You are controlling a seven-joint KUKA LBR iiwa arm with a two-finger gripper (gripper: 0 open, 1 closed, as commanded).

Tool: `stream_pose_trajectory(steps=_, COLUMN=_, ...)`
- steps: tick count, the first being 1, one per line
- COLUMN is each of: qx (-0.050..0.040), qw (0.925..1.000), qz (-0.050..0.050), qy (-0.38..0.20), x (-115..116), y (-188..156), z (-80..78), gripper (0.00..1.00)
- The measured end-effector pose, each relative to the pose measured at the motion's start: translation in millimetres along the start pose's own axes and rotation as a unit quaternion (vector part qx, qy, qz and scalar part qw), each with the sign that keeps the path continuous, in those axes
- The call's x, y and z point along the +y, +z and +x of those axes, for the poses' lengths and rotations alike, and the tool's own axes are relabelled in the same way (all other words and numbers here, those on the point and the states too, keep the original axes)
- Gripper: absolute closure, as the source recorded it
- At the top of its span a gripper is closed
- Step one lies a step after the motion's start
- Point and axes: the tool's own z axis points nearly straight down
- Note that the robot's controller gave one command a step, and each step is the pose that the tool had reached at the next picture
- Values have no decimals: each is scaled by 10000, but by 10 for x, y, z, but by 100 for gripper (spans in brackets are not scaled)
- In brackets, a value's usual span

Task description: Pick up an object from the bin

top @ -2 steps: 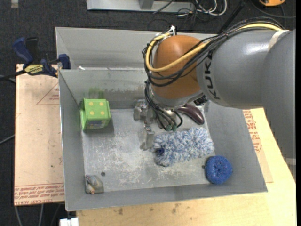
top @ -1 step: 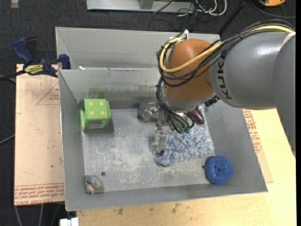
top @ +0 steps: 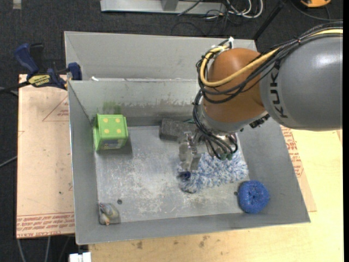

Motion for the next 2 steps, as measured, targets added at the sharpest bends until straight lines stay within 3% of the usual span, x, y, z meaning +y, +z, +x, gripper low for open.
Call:
stream_pose_trajectory(steps=1, qx=1, qw=10000, qz=-1, qy=1, x=-1, y=0, z=0, gripper=0)
stream_pose_trajectory(steps=2, qx=1, qw=10000, qz=-1, qy=0, x=-2, y=1, z=0, gripper=0)
